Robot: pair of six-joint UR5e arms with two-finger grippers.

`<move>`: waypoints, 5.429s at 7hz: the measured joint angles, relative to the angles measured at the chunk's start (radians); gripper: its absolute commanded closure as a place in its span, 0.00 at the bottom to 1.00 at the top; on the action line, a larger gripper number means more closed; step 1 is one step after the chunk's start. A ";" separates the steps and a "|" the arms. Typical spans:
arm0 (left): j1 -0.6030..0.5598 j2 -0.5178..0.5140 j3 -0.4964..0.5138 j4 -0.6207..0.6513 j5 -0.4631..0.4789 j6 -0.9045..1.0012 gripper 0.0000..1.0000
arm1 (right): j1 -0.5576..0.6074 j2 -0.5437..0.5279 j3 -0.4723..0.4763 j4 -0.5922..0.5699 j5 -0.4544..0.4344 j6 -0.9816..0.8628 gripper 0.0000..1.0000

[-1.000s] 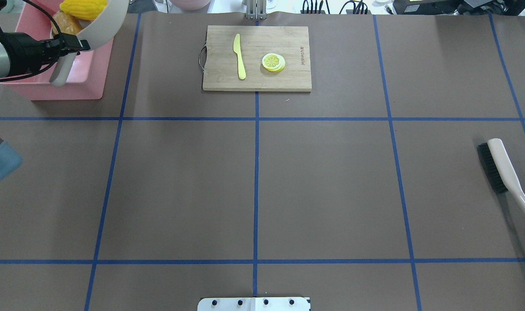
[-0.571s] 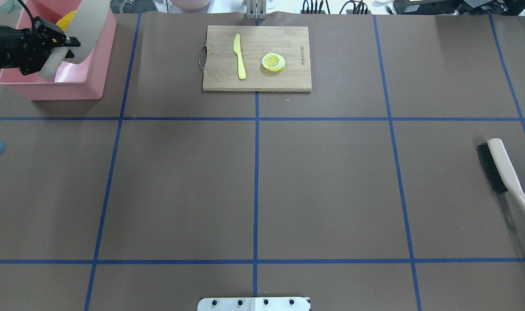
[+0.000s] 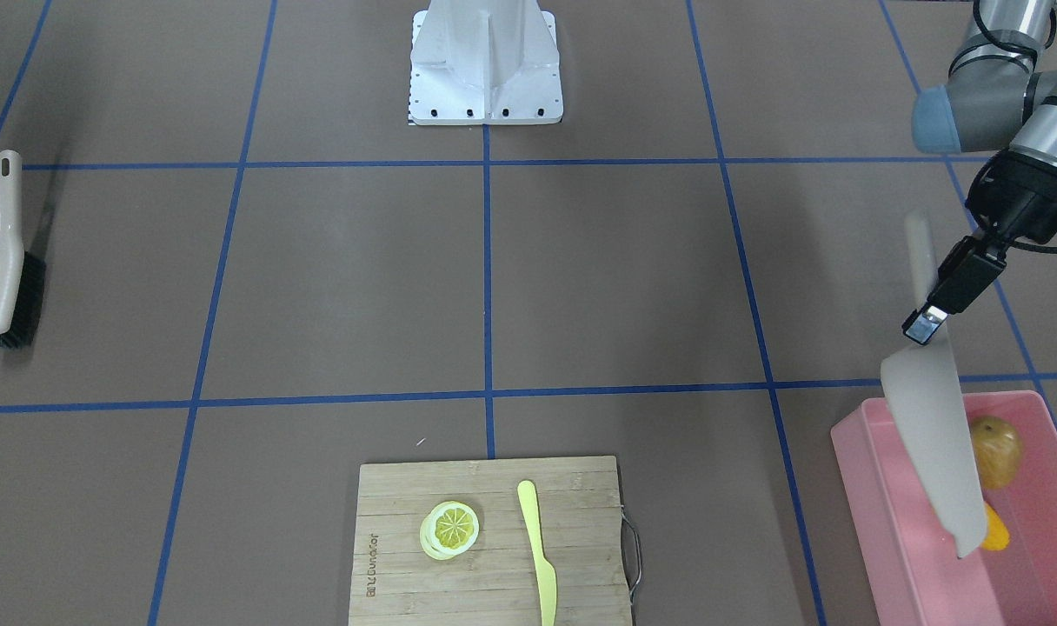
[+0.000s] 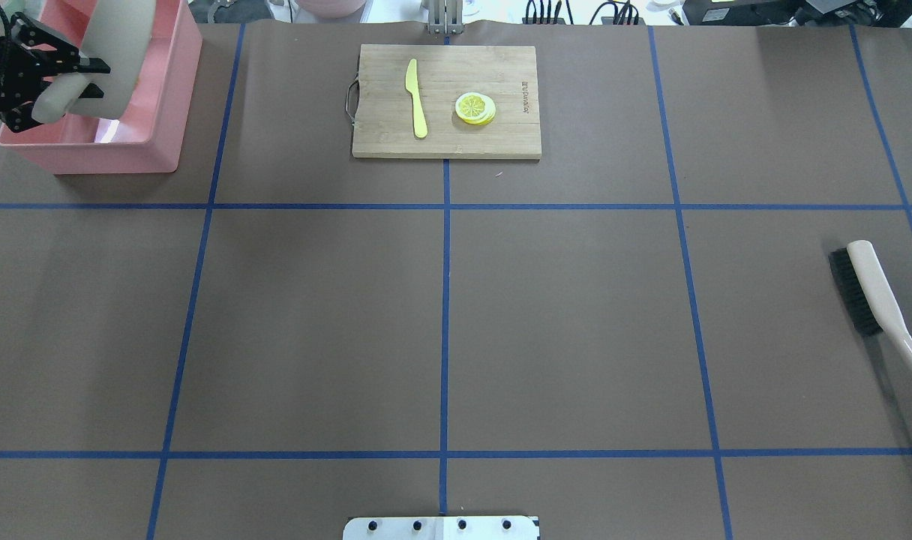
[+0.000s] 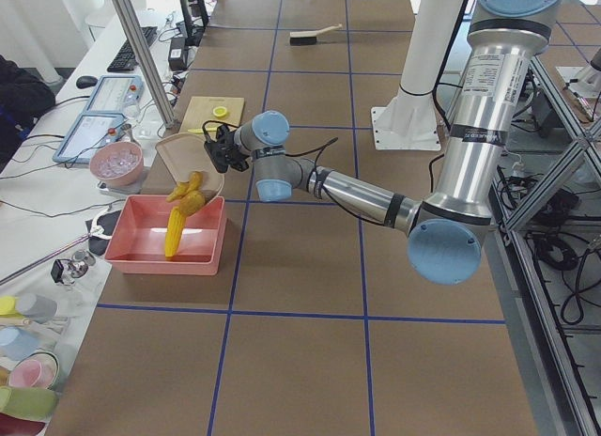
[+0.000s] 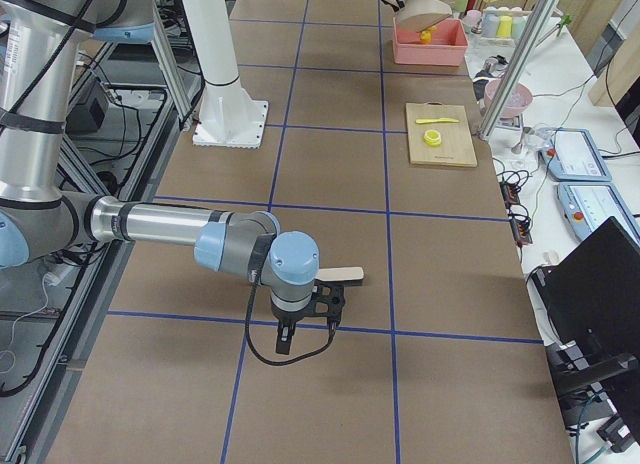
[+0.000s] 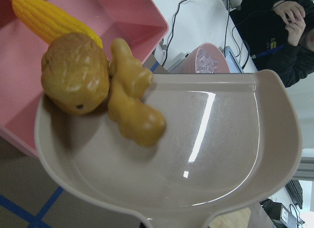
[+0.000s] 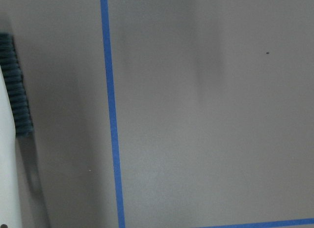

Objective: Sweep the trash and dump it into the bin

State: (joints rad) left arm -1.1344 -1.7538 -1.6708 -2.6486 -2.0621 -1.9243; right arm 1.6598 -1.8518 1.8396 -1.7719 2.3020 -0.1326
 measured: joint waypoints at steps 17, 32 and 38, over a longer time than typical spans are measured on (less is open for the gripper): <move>0.011 -0.067 -0.037 -0.089 -0.299 0.859 1.00 | 0.029 0.006 0.008 -0.034 -0.006 0.001 0.00; 0.364 -0.065 -0.025 0.212 -0.138 2.186 1.00 | 0.044 0.001 0.021 -0.029 -0.027 -0.004 0.00; 0.431 -0.109 0.080 0.094 -0.233 2.188 1.00 | 0.044 -0.001 0.021 -0.030 -0.029 -0.002 0.00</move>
State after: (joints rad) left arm -0.7032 -1.8625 -1.5909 -2.5547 -2.2953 0.2635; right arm 1.7043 -1.8532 1.8607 -1.8024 2.2734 -0.1346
